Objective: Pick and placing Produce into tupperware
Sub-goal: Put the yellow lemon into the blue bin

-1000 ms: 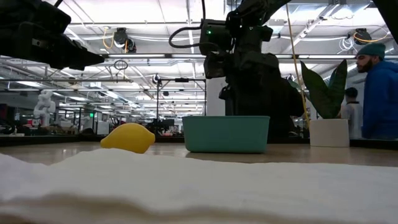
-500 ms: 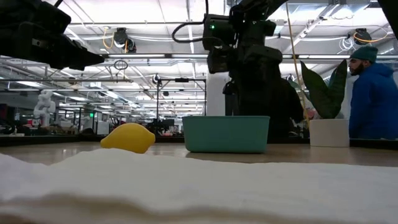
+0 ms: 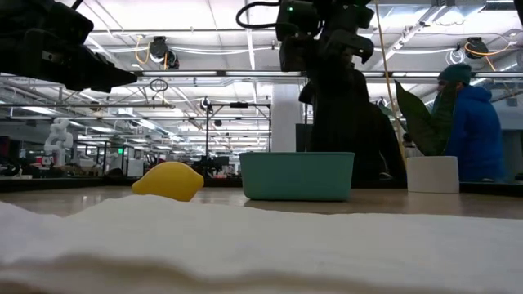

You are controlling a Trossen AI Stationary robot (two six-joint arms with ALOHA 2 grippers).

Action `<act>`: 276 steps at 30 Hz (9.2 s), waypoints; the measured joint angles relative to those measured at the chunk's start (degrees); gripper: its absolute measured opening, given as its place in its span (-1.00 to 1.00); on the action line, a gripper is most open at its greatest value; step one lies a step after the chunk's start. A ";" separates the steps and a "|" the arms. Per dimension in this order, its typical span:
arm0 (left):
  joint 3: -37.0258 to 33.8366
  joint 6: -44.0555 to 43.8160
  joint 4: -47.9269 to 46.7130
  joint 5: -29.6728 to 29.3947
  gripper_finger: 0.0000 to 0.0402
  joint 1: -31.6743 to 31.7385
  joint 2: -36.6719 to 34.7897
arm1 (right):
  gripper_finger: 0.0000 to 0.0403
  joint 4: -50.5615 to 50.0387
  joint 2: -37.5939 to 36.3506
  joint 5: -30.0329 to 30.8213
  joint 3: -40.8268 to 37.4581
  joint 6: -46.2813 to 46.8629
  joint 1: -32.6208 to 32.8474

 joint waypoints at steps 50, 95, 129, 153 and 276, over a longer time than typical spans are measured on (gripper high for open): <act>-0.02 -0.58 -0.50 -0.31 -0.95 -0.02 0.02 | -1.00 8.20 -21.13 7.78 -13.76 11.44 6.86; -0.02 -0.48 -0.61 -0.38 -0.95 0.00 0.02 | -1.00 54.73 -75.13 9.89 -63.72 12.86 8.50; -0.02 -0.59 -3.09 -0.42 -0.95 0.00 0.01 | -1.00 56.45 -84.46 12.61 -70.13 15.41 8.50; -0.02 -2.18 -2.89 -0.41 -0.95 0.00 0.02 | -1.00 68.14 -86.06 12.37 -79.37 14.26 8.50; 45.55 -29.31 -20.65 -12.47 -0.95 -27.91 55.24 | -1.00 67.96 -85.80 12.35 -79.56 10.28 8.49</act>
